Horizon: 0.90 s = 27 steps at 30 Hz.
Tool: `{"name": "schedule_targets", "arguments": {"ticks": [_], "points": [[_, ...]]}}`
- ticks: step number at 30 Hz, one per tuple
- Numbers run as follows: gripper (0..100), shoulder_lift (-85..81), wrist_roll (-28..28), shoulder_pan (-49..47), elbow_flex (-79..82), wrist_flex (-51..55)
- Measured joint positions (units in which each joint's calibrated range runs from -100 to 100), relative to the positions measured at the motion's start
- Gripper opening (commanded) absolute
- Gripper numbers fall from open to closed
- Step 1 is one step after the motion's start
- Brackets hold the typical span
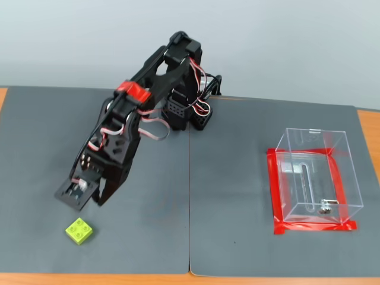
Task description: Pick the green lego block and place it into the transparent box
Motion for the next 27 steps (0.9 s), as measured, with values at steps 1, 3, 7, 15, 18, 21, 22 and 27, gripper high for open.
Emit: {"name": "schedule_targets", "arguments": {"ticks": [1,3,7,15,18,21,22,27], "points": [[2,0.8,0.0,0.0,0.0,-1.2],[6,2.1,0.0,0.0,-0.2,-3.4],[23,4.6,0.0,0.0,-0.3,-5.9],[34,10.0,0.0,0.0,-0.7,-6.2],[36,11.6,0.0,0.1,-2.3,-6.4],[36,13.3,0.0,0.1,-4.5,-6.4],[36,13.9,0.0,0.1,-5.2,-6.4],[36,18.4,0.0,0.4,-9.6,-6.4]]}}
